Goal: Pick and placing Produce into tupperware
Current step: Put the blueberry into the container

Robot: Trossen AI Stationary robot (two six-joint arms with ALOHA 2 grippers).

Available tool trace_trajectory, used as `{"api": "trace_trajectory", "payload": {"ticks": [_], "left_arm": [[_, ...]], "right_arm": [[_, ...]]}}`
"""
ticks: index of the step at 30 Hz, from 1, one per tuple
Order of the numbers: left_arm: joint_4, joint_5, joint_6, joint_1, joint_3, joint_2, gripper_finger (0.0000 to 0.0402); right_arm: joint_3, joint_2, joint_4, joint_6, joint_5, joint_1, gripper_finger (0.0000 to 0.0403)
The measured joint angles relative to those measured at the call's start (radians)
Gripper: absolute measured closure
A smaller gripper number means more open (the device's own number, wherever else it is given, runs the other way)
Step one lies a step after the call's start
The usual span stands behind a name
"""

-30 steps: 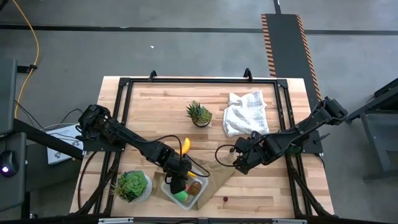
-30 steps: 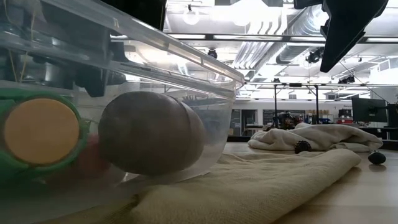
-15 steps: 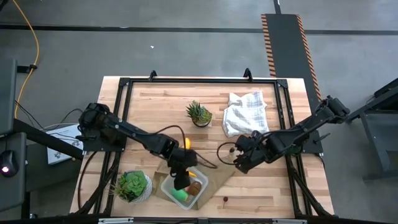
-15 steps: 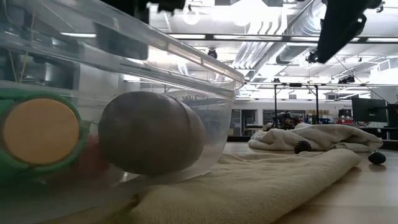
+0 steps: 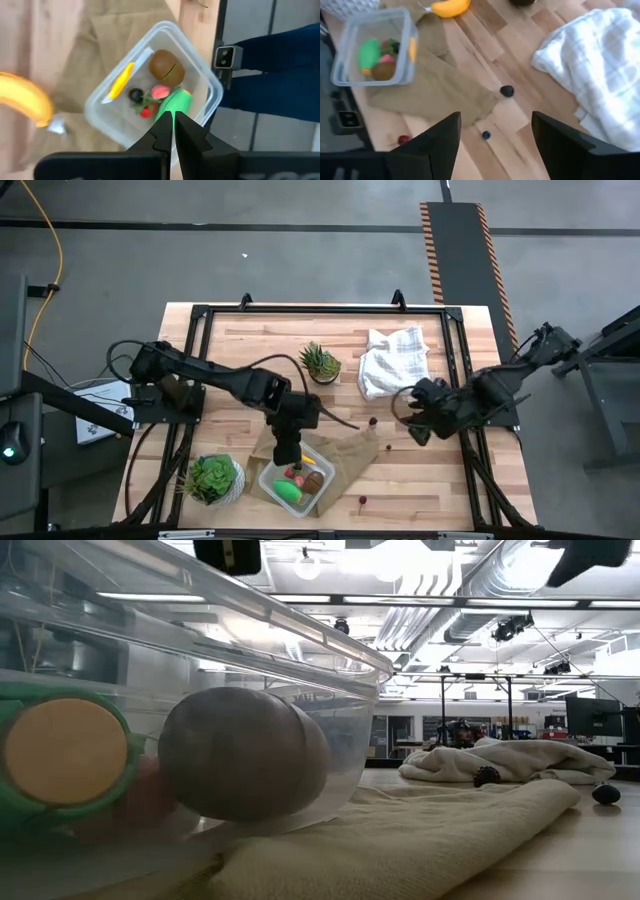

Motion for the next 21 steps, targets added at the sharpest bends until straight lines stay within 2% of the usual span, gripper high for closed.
{"api": "trace_trajectory", "payload": {"ticks": [5,11,17,21], "left_arm": [[-0.178,-0.053,0.093,0.021,0.091,0.0,0.0399],[-0.319,-0.095,0.177,0.058,0.118,-0.021,0.0401],[-0.422,-0.179,0.233,0.113,0.118,-0.109,0.0401],[-0.431,-0.272,0.226,0.156,0.118,-0.211,0.04]], "right_arm": [[-0.11,-0.101,0.069,0.179,0.104,0.128,0.0201],[-0.327,-0.135,0.379,0.38,0.216,0.241,0.0265],[-0.518,-0.088,0.85,0.408,0.261,0.262,0.03],[-0.546,-0.044,0.996,0.385,0.435,0.266,0.0308]]}}
